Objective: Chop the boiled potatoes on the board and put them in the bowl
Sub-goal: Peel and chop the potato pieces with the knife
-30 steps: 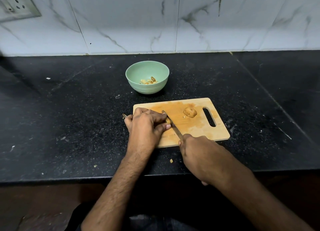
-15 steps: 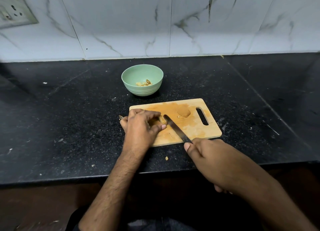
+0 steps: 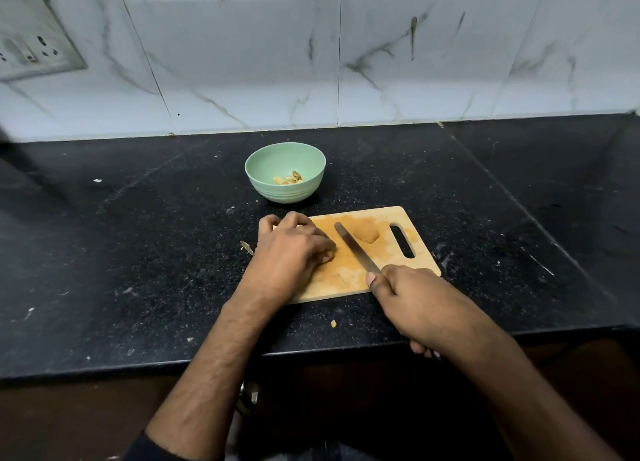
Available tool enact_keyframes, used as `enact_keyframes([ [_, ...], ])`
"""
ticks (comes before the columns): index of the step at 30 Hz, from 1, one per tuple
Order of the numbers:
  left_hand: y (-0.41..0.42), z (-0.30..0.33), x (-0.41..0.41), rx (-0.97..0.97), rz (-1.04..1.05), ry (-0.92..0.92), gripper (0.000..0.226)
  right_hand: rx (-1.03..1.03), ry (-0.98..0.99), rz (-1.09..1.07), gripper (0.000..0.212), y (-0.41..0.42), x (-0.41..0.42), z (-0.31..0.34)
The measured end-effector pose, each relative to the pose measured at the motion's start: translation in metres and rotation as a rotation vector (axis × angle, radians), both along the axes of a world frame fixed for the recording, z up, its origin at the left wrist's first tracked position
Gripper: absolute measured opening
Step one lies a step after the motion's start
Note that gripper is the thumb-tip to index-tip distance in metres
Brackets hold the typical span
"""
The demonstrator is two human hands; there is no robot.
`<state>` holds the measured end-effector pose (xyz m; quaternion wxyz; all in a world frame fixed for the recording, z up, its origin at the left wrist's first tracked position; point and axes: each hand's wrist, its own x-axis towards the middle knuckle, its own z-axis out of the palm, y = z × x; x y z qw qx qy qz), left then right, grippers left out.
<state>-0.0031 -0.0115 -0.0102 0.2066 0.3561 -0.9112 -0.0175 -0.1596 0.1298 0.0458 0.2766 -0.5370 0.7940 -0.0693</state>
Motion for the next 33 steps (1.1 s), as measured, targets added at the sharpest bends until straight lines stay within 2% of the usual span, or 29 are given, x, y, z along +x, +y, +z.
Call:
enact_keyframes([
  [4, 0.003, 0.0, -0.01, -0.187, 0.046, -0.063, 0.02, -0.024, 0.003, -0.014, 0.04, -0.001, -0.003, 0.0],
  [9, 0.006, -0.003, -0.028, -0.235, 0.178, -0.066, 0.022, -0.062, -0.004, -0.018, 0.039, -0.004, -0.004, -0.002],
  [12, 0.013, -0.007, -0.03, -0.183, 0.226, -0.002, 0.02, -0.063, 0.004, -0.008, 0.04, -0.005, -0.005, -0.004],
  [15, 0.02, -0.012, -0.022, -0.009, 0.216, 0.128, 0.024, -0.045, 0.006, -0.001, 0.04, -0.006, -0.006, -0.006],
  [18, 0.026, -0.016, -0.016, 0.069, 0.216, 0.196, 0.019, -0.043, 0.012, -0.002, 0.04, -0.007, -0.006, -0.008],
  [22, 0.018, -0.009, -0.012, 0.18, 0.285, 0.218, 0.044, -0.029, 0.005, -0.011, 0.037, -0.004, -0.005, -0.01],
  [24, 0.014, -0.004, -0.011, 0.233, 0.306, 0.199, 0.046, 0.002, -0.014, -0.011, 0.037, -0.001, -0.003, -0.012],
  [28, 0.017, -0.003, -0.017, 0.192, 0.372, 0.127, 0.028, 0.033, -0.013, -0.004, 0.038, 0.001, 0.001, -0.011],
  [33, 0.033, -0.002, -0.038, 0.087, 0.506, 0.061, 0.026, -0.002, -0.026, 0.025, 0.039, -0.004, 0.009, -0.012],
])
